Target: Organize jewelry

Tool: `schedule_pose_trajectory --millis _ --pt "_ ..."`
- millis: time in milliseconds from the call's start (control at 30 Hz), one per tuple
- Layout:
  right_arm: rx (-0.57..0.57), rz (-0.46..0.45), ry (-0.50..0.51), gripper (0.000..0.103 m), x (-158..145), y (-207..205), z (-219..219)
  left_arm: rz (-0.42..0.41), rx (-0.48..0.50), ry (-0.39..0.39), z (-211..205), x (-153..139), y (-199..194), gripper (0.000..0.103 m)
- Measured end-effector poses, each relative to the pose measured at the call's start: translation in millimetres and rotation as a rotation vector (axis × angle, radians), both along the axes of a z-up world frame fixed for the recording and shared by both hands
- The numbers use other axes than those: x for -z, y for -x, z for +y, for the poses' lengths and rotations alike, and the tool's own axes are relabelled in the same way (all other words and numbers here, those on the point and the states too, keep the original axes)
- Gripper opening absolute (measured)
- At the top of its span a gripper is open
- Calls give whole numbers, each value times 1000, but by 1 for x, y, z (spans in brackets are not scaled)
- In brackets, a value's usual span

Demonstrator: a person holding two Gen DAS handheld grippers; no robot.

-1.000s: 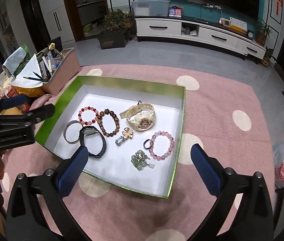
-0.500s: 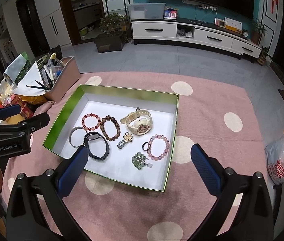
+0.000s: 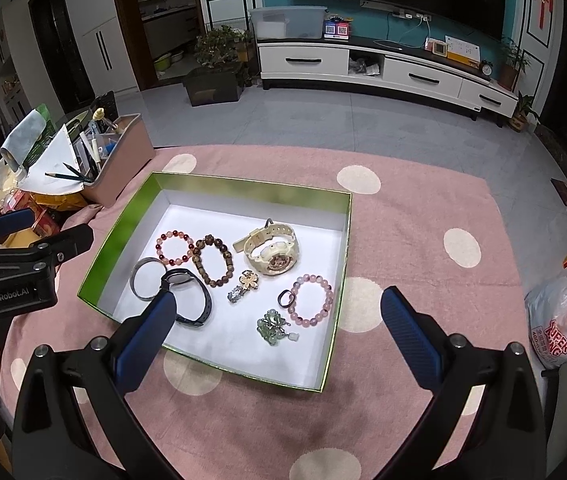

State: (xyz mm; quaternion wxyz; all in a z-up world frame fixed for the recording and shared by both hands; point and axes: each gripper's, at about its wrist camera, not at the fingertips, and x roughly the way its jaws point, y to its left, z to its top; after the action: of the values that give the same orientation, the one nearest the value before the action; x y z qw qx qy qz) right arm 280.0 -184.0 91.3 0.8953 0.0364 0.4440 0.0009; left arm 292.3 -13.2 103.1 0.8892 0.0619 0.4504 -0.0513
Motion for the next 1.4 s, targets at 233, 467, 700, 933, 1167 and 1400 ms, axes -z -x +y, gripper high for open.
schedule_pose_trajectory --millis 233,467,700,933,1167,1400 --pt "-1 5 4 102 2 -3 -1 -1 5 -9 -3 1 -1 101" --pt "3 6 6 102 4 -4 -2 0 4 -16 -5 2 -1 101" --pt "3 7 7 102 5 -5 -2 1 7 -15 -5 3 -2 101" --pt "4 7 3 102 5 -5 -3 13 6 -9 -4 4 -4 101" --pt "12 13 0 102 11 -6 -4 12 -22 -18 -5 7 -6 101" --pt "14 17 0 102 12 -7 -4 16 -26 -17 -4 9 -8 101"
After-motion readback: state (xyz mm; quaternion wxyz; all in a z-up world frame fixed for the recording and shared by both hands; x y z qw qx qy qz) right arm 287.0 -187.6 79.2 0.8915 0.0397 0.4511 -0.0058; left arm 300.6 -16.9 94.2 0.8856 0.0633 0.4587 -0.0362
